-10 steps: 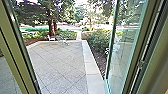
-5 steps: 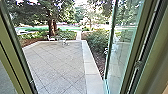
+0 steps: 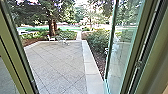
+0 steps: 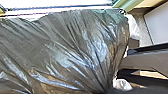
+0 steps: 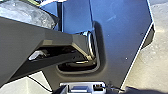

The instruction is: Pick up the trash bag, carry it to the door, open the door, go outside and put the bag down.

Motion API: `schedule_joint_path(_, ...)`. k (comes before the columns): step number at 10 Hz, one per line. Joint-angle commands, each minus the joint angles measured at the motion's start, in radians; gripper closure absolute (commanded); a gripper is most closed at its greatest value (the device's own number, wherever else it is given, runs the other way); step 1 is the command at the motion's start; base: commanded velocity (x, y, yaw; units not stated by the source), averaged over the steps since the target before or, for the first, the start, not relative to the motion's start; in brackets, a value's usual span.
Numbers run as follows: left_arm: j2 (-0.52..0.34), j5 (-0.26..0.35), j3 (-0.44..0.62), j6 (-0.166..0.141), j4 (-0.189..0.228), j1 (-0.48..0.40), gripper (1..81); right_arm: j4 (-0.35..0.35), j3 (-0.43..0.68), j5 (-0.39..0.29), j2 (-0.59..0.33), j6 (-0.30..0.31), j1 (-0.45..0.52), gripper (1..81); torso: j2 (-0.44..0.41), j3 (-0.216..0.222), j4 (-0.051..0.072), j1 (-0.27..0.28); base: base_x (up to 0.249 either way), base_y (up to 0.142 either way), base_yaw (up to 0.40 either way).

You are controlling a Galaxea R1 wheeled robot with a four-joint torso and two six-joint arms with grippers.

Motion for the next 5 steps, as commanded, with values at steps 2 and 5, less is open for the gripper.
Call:
schedule_joint_path(2,0.002,0.057,0.009,0.004,-0.001,-0.036,81.1,-0.007,0.017,-0.061,0.020,-0.011,0.025,1.0,0.000,0.000,0.000,0.000,0.000,0.000,0.000)
schedule_joint_path(5,0.003,0.057,0.009,0.003,-0.001,-0.036,81.1,-0.007,0.019,-0.061,0.021,-0.011,0.023,1.0,0.000,0.000,0.000,0.000,0.048,0.000,0.000)
